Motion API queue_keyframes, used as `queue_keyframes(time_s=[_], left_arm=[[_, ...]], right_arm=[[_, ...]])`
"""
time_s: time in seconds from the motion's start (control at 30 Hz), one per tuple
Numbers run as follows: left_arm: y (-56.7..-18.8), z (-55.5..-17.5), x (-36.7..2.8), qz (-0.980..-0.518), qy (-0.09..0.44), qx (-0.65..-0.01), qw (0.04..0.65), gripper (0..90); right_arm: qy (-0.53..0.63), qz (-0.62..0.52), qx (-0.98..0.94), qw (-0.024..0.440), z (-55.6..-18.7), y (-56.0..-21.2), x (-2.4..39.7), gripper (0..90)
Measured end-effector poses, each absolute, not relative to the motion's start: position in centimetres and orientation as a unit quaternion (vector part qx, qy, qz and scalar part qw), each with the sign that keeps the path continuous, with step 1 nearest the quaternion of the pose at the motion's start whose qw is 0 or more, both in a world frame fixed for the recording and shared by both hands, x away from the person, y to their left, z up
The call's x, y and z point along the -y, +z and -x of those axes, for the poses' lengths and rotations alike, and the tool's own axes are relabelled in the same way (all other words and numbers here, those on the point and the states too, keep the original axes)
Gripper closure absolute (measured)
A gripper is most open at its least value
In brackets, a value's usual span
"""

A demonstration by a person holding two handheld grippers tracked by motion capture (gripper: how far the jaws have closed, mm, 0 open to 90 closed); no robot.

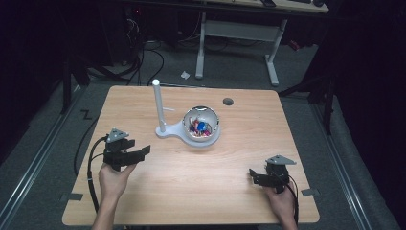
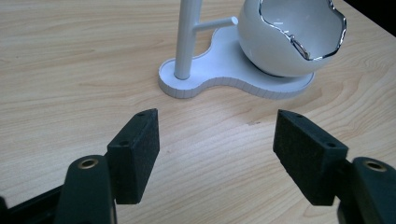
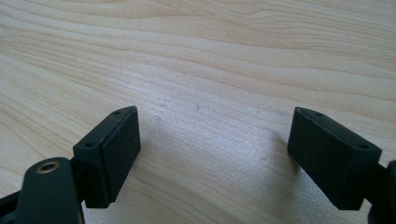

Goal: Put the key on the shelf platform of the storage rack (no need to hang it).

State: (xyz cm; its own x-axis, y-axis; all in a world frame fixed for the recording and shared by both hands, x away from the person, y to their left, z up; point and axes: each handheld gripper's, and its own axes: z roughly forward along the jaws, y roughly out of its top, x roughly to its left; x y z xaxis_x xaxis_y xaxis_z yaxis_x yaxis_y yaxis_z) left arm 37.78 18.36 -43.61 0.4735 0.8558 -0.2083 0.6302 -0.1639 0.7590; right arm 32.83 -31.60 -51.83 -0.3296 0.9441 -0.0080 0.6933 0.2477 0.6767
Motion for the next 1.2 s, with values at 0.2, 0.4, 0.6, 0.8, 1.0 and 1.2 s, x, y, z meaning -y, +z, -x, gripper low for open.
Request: queue_keyframes(time_s=[0.2,0.4,0.6,0.8,1.0,1.2], left_arm=[[-44.8,-37.5,-18.4,-0.747,0.125,-0.503,0.417,31.8],[-46.0,-37.1,-18.0,-0.749,0.124,-0.503,0.413,32.4],[-47.0,-37.0,-17.6,-0.751,0.118,-0.505,0.410,32.5],[-48.2,-36.8,-17.0,-0.754,0.116,-0.508,0.400,32.6],[-48.9,-36.8,-16.5,-0.757,0.113,-0.508,0.394,32.7],[-49.7,-36.7,-15.9,-0.762,0.114,-0.508,0.385,32.7]], right_arm=[[0.294,-0.538,-0.761,0.213,-32.8,-51.8,31.6,17.2],[0.294,-0.538,-0.761,0.213,-32.8,-51.8,31.6,17.2],[0.294,-0.539,-0.760,0.213,-32.8,-51.8,31.6,17.2],[0.294,-0.539,-0.760,0.213,-32.8,-51.8,31.6,17.2],[0.294,-0.539,-0.760,0.213,-32.8,-51.8,31.6,17.2],[0.294,-0.539,-0.760,0.213,-32.8,-51.8,31.6,17.2]])
